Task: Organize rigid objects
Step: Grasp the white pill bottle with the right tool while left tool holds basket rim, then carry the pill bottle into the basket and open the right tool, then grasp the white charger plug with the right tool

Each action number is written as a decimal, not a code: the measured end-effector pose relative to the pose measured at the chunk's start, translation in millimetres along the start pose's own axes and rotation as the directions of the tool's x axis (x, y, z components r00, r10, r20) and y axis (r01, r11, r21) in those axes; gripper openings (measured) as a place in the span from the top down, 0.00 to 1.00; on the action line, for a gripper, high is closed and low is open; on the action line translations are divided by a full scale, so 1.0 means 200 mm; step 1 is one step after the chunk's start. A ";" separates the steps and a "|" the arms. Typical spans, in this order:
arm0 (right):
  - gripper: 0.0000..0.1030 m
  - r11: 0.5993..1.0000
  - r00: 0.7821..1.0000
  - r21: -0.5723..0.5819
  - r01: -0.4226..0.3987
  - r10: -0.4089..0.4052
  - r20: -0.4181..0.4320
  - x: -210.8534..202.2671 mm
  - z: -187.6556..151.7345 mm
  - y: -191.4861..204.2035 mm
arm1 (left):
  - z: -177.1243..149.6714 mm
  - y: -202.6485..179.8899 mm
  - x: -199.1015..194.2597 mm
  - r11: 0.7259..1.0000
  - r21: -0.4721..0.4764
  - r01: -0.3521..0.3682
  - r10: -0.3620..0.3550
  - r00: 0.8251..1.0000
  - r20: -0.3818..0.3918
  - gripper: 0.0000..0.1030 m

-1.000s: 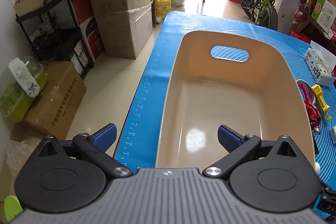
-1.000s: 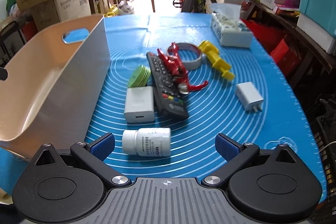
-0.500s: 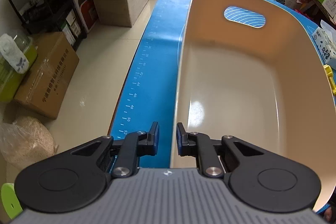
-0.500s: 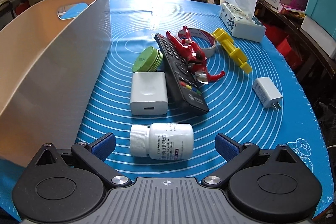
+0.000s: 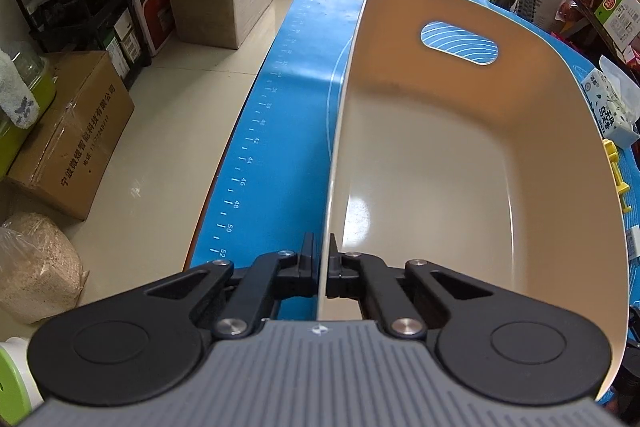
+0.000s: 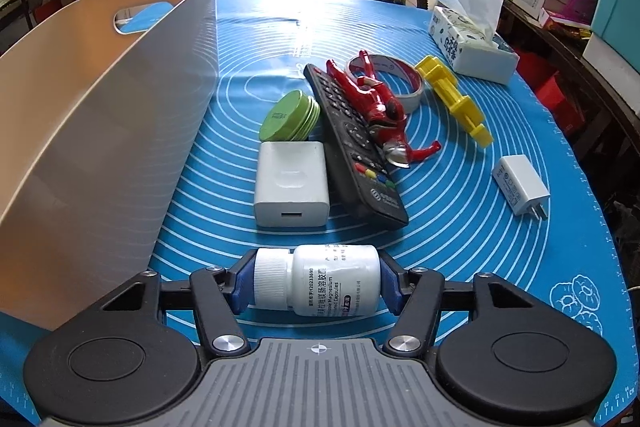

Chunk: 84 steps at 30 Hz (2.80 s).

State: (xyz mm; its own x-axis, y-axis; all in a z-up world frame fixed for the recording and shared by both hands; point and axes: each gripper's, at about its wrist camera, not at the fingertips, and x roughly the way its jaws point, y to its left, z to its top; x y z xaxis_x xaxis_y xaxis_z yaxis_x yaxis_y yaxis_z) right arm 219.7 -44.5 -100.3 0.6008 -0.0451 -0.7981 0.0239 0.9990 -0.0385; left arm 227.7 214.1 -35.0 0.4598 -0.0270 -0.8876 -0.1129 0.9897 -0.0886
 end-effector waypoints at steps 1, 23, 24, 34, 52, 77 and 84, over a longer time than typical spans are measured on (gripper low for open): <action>0.38 1.000 1.000 0.007 -0.002 0.002 0.007 -0.01 0.01 -0.01 | 0.00 0.00 0.00 1.000 -0.002 0.001 -0.001 1.000 0.000 0.96; 0.38 0.974 0.961 -0.169 -0.150 0.183 0.206 -0.25 0.60 0.40 | 0.00 0.00 0.00 1.000 0.011 -0.002 0.002 1.000 0.002 0.96; 0.38 0.968 0.960 -0.192 -0.159 0.197 0.199 -0.24 0.60 0.44 | 0.00 0.00 0.00 1.000 0.012 -0.003 0.003 1.000 0.002 0.96; 0.38 0.902 0.974 -0.379 -0.205 0.225 0.009 -0.09 0.51 0.77 | 0.00 0.00 0.01 1.000 0.015 -0.005 0.005 1.000 0.002 0.96; 0.31 0.881 0.963 -0.390 -0.267 0.229 -0.142 -0.04 0.48 0.76 | -0.01 0.00 0.01 1.000 0.023 -0.008 0.008 1.000 0.001 0.96; 0.21 0.995 0.992 -0.007 0.099 -0.098 0.081 -0.12 0.46 -0.63 | -0.01 0.00 0.01 1.000 0.017 -0.002 0.002 1.000 -0.001 0.96; 0.21 0.994 0.994 0.013 0.108 -0.108 0.009 0.06 0.34 -0.78 | -0.01 0.01 0.01 1.000 0.018 -0.002 0.002 1.000 -0.001 0.96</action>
State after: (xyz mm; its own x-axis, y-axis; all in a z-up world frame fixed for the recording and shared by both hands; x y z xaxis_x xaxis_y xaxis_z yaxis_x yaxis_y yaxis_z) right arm 278.0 -200.4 -62.1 0.6018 -0.1524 -0.7840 0.0985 0.9883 -0.1166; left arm 226.4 215.0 -37.1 0.4584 -0.0248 -0.8884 -0.0982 0.9921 -0.0783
